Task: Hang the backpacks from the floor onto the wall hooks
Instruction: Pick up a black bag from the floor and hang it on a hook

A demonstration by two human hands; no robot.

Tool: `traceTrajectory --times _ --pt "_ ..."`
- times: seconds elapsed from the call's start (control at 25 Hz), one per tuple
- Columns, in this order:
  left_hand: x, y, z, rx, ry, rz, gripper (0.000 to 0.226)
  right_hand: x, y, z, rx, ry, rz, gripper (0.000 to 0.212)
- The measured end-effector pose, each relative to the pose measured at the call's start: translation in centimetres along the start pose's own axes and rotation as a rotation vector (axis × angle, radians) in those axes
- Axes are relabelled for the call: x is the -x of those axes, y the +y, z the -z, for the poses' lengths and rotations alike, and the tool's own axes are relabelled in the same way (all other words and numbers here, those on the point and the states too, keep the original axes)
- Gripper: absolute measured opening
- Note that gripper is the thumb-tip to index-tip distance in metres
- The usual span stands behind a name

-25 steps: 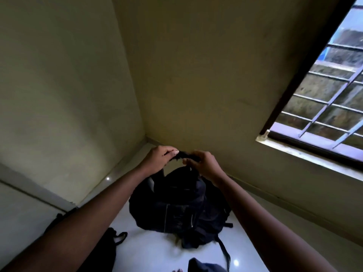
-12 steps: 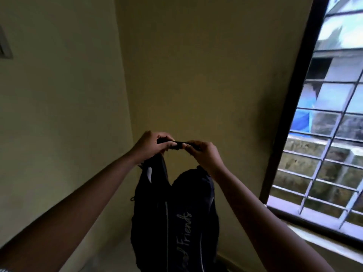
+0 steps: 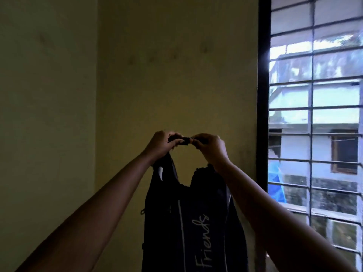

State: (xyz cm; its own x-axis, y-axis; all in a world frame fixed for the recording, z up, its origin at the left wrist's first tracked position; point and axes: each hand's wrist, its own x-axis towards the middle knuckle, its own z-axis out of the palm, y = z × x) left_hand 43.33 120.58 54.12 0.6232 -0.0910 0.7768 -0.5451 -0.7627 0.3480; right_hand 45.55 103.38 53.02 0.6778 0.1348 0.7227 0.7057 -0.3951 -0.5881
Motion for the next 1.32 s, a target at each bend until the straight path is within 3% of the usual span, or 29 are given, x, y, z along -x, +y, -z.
traceTrajectory --times 0.48,0.8,1.0,1.16,1.32 --pt "-23.0 -7.9 1.7 0.102 0.367 -0.262 0.016 -23.2 -1.7 -4.6 0.068 0.349 0.14 0.017" --pt "-35.4 -9.8 3.6 0.167 0.516 -0.435 0.018 -35.1 -3.2 -5.5 0.159 0.61 0.214 0.02" --pt "-40.2 -10.2 2.1 0.234 0.697 -0.491 0.021 -39.3 -3.3 -5.3 0.235 0.767 0.315 0.021" --pt "-41.8 -11.6 1.3 0.34 0.875 -0.51 0.024 -42.0 -3.6 -6.1 0.231 0.734 0.515 0.018" --pt "-42.5 -13.7 2.7 0.293 0.961 -0.532 0.024 -43.8 -4.4 -7.5 0.242 0.703 0.585 0.018"
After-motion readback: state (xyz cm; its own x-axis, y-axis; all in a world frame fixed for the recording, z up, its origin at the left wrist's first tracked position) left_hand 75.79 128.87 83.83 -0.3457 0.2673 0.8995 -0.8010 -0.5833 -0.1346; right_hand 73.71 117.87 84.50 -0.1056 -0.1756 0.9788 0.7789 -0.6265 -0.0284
